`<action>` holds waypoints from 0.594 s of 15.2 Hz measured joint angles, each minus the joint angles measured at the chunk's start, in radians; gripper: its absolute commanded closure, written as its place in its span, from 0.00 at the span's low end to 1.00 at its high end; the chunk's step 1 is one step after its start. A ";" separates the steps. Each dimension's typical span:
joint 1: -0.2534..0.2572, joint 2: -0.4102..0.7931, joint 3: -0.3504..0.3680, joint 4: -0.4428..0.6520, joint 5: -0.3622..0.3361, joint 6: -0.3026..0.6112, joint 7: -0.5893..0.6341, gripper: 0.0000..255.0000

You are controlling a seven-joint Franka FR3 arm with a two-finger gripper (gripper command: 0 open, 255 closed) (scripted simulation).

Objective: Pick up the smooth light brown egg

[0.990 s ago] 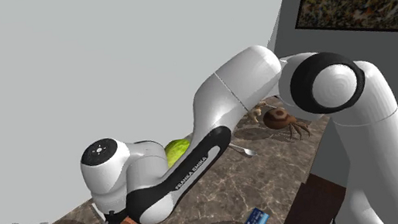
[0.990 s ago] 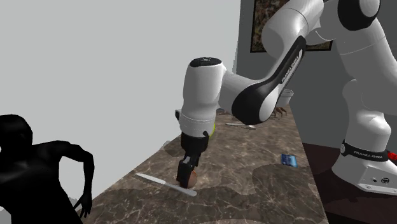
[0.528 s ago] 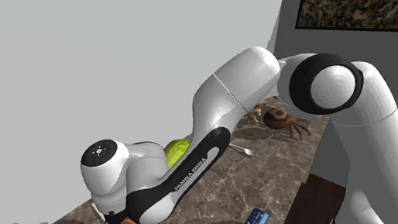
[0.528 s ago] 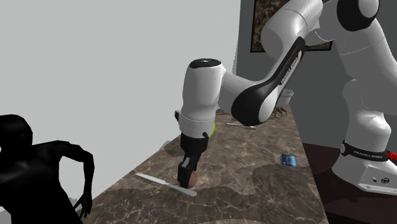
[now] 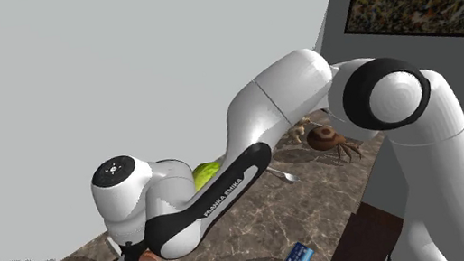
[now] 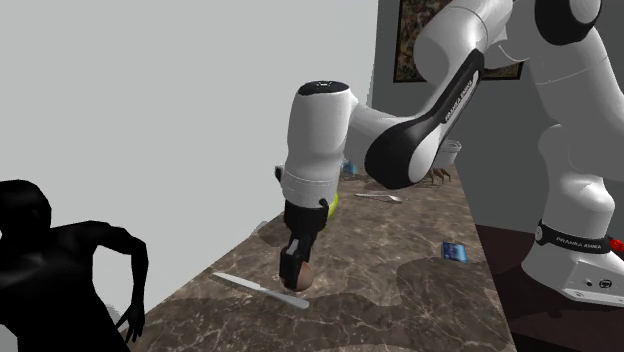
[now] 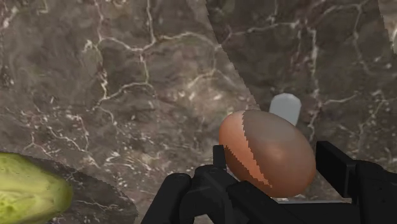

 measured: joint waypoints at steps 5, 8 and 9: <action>-0.010 -0.038 0.017 0.009 0.027 -0.042 -0.023 1.00; -0.017 -0.062 0.027 0.017 0.045 -0.071 -0.039 1.00; -0.019 -0.067 0.029 0.022 0.050 -0.080 -0.044 1.00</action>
